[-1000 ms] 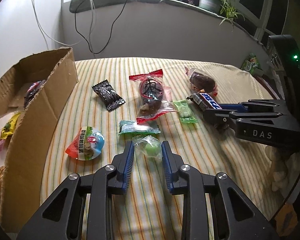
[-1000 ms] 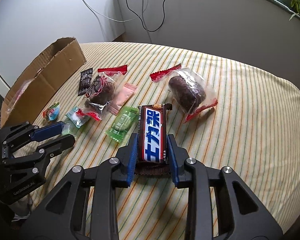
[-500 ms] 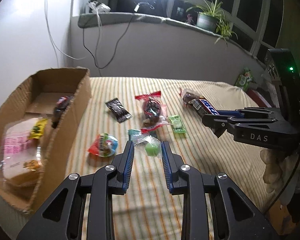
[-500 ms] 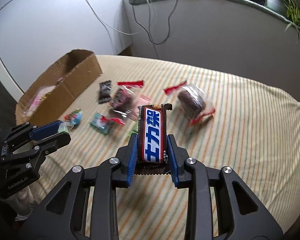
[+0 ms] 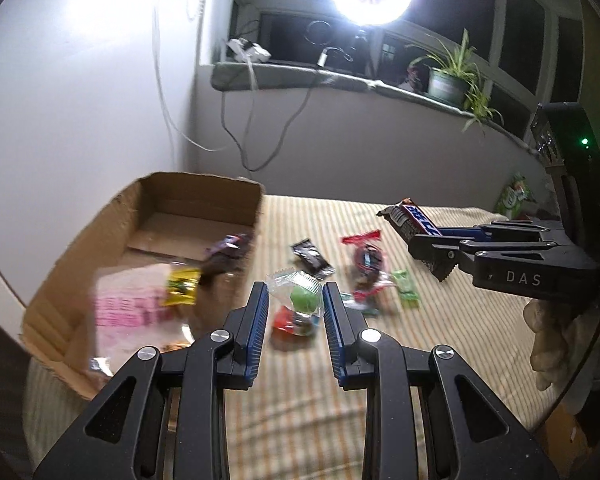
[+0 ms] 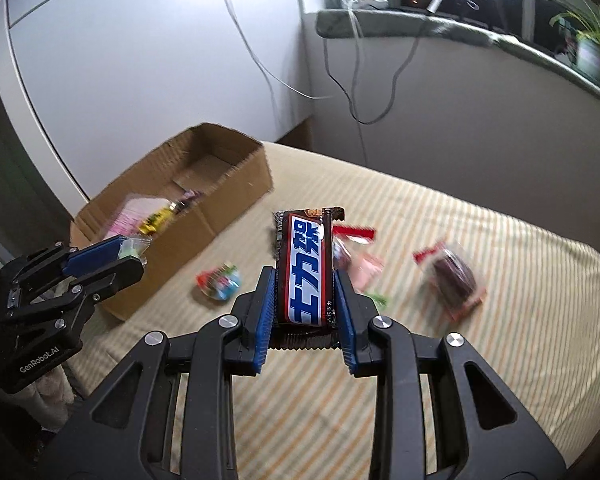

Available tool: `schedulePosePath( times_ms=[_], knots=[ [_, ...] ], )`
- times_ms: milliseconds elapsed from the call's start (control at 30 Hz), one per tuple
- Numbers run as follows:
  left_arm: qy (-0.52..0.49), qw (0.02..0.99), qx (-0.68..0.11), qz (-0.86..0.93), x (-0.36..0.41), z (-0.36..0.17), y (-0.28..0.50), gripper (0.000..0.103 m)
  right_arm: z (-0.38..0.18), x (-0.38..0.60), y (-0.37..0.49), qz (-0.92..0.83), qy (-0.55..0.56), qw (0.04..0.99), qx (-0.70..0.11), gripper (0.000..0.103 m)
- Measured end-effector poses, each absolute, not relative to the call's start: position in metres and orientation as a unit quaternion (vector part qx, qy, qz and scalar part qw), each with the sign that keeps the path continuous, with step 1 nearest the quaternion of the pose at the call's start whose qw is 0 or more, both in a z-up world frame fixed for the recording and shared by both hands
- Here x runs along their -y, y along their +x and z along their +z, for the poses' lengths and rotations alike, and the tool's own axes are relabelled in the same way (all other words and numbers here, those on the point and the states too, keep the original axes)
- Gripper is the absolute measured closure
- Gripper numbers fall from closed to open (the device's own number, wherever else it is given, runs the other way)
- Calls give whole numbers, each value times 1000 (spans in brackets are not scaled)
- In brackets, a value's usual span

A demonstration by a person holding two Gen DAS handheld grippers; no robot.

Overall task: Organize snacks
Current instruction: 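Carry both items over the box and open both grippers to drop them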

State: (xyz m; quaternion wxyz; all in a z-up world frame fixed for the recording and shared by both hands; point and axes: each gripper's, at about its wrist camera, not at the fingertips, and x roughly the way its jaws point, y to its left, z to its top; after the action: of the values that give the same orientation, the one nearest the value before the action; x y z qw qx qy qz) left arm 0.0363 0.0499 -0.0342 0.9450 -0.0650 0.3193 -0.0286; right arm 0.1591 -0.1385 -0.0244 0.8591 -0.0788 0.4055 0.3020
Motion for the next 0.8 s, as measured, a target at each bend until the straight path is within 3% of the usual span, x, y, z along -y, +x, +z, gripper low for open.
schedulePosePath(
  times_ms=[800],
  knots=[
    [-93,942,-319,44,-126,-36,35,77,-29,10,188,374,-123,830,-394,73]
  ],
)
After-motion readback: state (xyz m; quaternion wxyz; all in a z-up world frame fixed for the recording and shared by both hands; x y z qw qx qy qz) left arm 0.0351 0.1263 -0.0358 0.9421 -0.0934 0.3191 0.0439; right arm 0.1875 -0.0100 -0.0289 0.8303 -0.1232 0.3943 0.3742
